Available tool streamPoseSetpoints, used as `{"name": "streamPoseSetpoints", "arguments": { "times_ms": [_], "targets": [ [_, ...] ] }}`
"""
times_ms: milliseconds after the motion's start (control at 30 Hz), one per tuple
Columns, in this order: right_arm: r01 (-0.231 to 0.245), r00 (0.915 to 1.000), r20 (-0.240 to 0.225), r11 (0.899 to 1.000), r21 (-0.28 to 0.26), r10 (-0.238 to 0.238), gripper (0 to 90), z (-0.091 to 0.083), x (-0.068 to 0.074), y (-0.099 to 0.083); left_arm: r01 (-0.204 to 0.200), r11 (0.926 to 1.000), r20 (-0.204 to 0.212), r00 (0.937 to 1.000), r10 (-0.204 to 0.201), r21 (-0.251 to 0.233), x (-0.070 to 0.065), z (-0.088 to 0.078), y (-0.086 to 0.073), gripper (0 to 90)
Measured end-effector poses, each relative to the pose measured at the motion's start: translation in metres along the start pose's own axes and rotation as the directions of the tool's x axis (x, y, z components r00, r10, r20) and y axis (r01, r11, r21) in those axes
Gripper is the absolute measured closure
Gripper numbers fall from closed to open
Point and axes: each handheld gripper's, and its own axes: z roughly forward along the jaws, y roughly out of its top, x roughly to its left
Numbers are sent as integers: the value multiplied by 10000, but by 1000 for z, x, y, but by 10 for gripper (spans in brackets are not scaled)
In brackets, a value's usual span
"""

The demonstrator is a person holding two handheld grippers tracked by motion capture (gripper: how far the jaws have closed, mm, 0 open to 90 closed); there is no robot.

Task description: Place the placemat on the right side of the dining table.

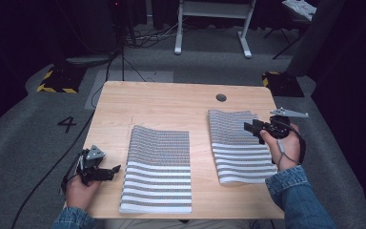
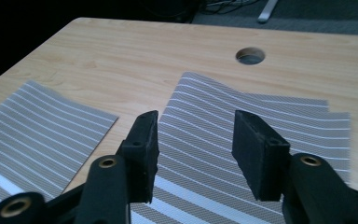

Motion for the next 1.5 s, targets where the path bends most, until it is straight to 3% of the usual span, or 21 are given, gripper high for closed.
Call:
{"name": "streamPoseSetpoints", "arguments": {
  "times_ms": [67,100,133,233,433,567,700,800,967,1100,1167,1267,1367,1433,1500],
  "targets": [
    [-5,9999,124,10000,-28,5,492,-3,0,0,-5,10000,-5,10000,5,0,0,0,0,142],
    [65,9988,479,9999,-82,-61,477,-11,-3,-3,-3,10000,-3,10000,3,-2,0,0,0,143],
    [65,9988,479,9999,-82,-61,477,-11,-3,-3,-3,10000,-3,10000,3,-2,0,0,0,143],
    [287,9930,1139,9992,262,-315,466,-25,-6,-13,3,10000,-3,10000,-3,6,0,0,0,143],
    [-71,9797,1997,9934,1145,-160,459,-39,-17,-50,-3,10000,-14,10000,3,2,0,0,0,143],
    [95,9690,2410,9832,1824,-541,452,-38,-21,-79,-9,10000,-19,10000,9,14,0,0,0,143],
    [-573,9682,2500,9670,2481,-67,457,-34,-32,-112,-8,10000,-18,10000,8,15,0,0,0,143],
    [-884,9676,2517,9608,2628,201,457,-32,-36,-128,-8,10000,-20,10000,8,15,0,0,0,143],
    [-1211,9653,2567,9522,2805,472,459,-30,-37,-140,-9,10000,-18,10000,9,17,0,0,0,143],
    [-1092,9611,2747,9538,2799,294,466,-29,-33,-142,-11,10000,-18,10000,11,16,0,0,0,143],
    [-869,9540,2998,9521,2931,-52,506,-28,-30,-142,-14,10000,-18,10000,14,11,0,0,0,143],
    [-966,9529,3034,9480,3034,0,558,-27,-26,-140,-8,10000,-19,10000,8,14,0,0,0,143],
    [-909,9584,2853,9421,3228,-53,741,-25,-21,-137,-8,10000,-19,10000,8,10,0,0,0,143],
    [-720,9590,2820,9380,3391,-283,809,-24,-19,-135,-12,10000,-4,10000,12,17,0,0,0,143],
    [-682,9653,2598,9366,3436,-250,858,-23,-20,-134,-8,10000,-2,10000,8,14,0,0,0,143]
  ]
}}
